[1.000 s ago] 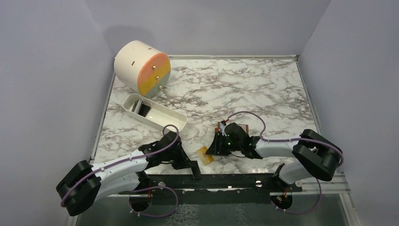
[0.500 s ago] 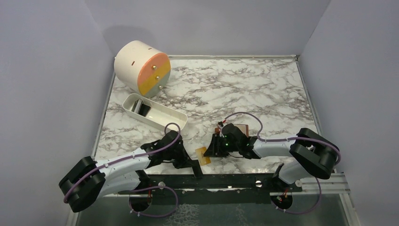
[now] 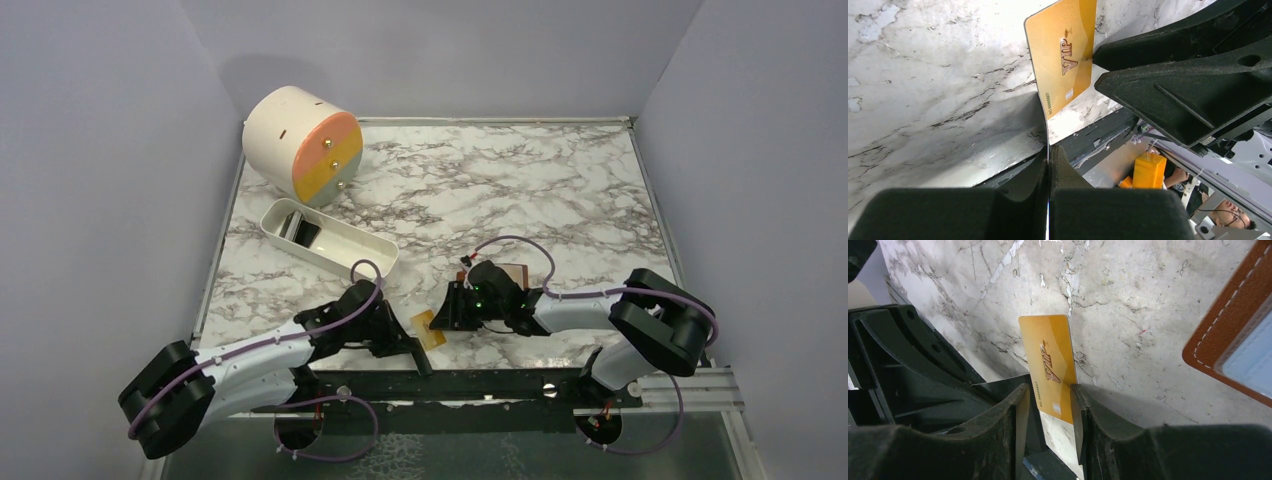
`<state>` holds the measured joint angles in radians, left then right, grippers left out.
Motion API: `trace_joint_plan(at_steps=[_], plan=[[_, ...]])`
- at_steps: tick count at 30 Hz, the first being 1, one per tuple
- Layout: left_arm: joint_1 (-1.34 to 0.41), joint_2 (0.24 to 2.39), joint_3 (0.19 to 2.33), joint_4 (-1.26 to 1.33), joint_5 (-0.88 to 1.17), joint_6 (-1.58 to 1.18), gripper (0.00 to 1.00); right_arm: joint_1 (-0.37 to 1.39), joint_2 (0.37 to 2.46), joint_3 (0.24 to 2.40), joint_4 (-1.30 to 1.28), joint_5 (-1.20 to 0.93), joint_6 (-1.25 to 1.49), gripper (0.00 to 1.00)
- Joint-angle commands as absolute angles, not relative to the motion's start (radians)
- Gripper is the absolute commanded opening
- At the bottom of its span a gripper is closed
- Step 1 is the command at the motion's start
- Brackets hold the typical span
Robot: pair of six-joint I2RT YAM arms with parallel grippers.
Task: Put the credit cards into the card holder
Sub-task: Pick up the credit card from the center of the board.
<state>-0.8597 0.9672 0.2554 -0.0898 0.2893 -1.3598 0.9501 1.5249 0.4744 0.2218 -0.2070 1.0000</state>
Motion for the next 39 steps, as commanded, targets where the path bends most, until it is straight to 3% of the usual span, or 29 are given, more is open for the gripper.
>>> trace_joint_plan(at_steps=[1,9,26,39], plan=[[-0.859,0.953,0.233,-0.003,0.214,-1.369,0.0,0.981,1.631,0.387,-0.041,-0.14,0.946,0.38],[-0.86,0.985,0.259,-0.156,0.171,-1.368,0.0,0.981,1.62,0.388,-0.049,-0.135,0.946,0.38],[-0.856,1.15,0.287,-0.144,0.147,-1.336,0.0,0.982,1.683,0.395,-0.02,-0.159,0.922,0.38],[-0.856,1.04,0.303,-0.107,0.123,-1.288,0.0,0.981,1.655,0.425,-0.049,-0.145,0.875,0.38]])
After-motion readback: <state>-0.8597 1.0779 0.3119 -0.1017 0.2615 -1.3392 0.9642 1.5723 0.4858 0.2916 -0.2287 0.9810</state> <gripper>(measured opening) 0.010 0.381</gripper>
